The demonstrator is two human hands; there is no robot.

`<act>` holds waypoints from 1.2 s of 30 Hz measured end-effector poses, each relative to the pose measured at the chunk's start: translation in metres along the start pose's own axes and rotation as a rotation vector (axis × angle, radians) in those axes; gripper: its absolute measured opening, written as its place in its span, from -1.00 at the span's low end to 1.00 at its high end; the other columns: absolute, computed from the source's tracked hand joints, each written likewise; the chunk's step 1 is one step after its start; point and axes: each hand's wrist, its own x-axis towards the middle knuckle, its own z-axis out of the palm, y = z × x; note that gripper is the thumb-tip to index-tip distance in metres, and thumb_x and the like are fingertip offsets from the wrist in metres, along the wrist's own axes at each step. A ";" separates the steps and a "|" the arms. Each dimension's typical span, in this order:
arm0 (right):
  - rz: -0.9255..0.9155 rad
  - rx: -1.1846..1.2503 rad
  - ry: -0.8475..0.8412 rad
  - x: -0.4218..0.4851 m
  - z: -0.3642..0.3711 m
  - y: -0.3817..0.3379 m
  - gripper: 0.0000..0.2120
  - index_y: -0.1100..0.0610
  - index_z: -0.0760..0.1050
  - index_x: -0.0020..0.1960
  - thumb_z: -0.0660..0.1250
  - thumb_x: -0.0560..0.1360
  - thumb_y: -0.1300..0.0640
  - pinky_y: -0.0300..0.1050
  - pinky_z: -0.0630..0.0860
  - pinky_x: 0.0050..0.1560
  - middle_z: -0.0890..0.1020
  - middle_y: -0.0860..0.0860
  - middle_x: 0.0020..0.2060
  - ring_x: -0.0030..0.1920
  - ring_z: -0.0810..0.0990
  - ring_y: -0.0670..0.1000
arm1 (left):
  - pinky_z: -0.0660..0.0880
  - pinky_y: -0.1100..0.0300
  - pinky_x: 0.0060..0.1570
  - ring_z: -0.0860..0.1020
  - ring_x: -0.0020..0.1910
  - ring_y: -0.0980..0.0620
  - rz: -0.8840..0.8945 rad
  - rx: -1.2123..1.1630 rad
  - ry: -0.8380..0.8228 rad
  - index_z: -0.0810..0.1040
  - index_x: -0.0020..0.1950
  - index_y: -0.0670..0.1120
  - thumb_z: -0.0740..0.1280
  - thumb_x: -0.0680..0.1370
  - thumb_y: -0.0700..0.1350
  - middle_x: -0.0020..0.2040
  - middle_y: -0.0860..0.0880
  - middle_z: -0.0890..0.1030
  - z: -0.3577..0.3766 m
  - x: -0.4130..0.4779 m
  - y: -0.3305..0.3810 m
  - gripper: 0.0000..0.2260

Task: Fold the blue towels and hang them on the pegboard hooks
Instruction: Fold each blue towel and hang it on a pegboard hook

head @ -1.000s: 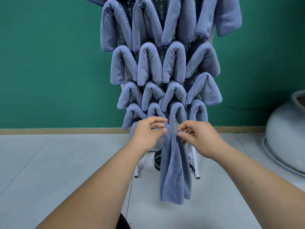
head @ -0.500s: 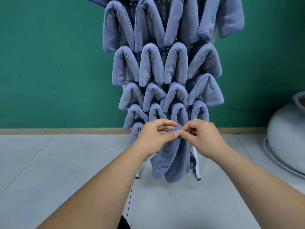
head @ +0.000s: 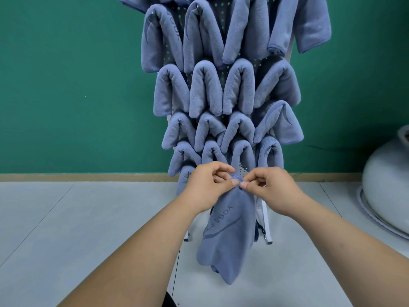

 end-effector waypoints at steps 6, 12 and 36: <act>-0.013 -0.074 -0.029 -0.002 0.003 -0.002 -0.85 -0.09 0.66 -0.21 0.58 0.49 -0.05 -0.24 0.50 -0.23 0.70 -0.15 -0.33 -0.32 0.59 -0.17 | 0.63 0.19 0.01 0.61 -0.22 0.17 -0.002 0.133 -0.099 0.71 -0.05 -0.05 0.58 0.52 -0.15 -0.20 0.07 0.72 -0.001 0.001 -0.006 -0.92; -0.032 -0.090 -0.117 -0.001 -0.002 0.001 -0.87 -0.13 0.62 -0.03 0.57 0.50 -0.01 -0.07 0.62 -0.04 0.68 -0.21 -0.31 -0.26 0.63 -0.12 | 0.54 0.34 -0.15 0.55 -0.29 0.22 0.080 0.229 0.038 0.70 -0.11 0.00 0.56 0.54 -0.15 -0.22 0.04 0.71 -0.011 0.006 0.000 -0.91; 0.091 -0.690 0.056 -0.004 -0.045 0.038 -0.81 -0.26 0.65 -0.01 0.33 0.58 -0.31 0.01 0.56 -0.07 0.47 -0.18 -0.06 0.08 0.48 -0.03 | 0.58 0.12 -0.06 0.65 -0.16 0.08 -0.088 0.305 0.566 0.68 -0.08 0.03 0.51 0.58 -0.06 -0.16 0.07 0.70 -0.102 0.009 -0.043 -0.95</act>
